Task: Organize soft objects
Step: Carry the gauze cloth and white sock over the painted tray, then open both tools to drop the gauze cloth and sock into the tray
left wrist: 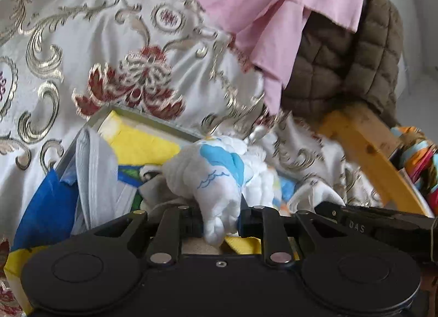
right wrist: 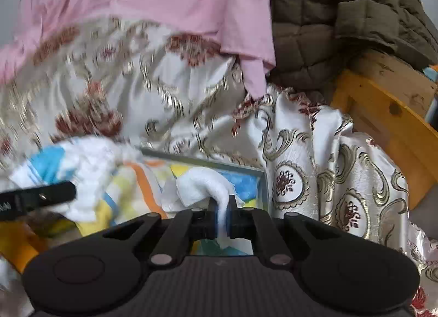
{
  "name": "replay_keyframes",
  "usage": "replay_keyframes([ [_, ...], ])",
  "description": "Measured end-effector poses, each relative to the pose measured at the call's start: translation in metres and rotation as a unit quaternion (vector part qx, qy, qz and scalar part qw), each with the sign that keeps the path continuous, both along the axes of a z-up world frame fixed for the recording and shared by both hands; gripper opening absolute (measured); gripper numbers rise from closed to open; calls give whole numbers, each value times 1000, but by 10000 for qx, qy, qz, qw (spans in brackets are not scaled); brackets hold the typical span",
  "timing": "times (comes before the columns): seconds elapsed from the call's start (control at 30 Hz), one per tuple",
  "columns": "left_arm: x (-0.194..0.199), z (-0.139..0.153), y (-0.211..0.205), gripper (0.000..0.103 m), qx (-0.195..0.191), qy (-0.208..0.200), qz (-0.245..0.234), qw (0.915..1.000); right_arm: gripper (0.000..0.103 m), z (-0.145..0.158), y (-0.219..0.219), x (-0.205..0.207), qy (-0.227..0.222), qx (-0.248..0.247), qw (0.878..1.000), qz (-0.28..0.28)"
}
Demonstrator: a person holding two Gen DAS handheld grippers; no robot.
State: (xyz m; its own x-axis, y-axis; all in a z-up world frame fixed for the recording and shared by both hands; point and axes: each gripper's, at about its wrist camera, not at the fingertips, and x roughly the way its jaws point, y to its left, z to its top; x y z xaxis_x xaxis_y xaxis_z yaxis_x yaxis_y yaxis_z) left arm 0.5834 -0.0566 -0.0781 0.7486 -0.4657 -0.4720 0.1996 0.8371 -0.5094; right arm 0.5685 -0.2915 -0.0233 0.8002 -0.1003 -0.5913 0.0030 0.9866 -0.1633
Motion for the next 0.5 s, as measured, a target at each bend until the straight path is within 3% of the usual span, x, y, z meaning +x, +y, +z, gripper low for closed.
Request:
replay_keyframes([
  [0.23,-1,-5,3,28,39,125,-18,9999,8,-22,13,10,122,34,9996,-260],
  [0.37,-6,-4,2,36,56,100,24,9999,21,-20,10,7,49,153,9994,-313],
  [0.5,-13,-2,1,59,161,80,81,9998,29,-18,7,-1,18,209,9993,-303],
])
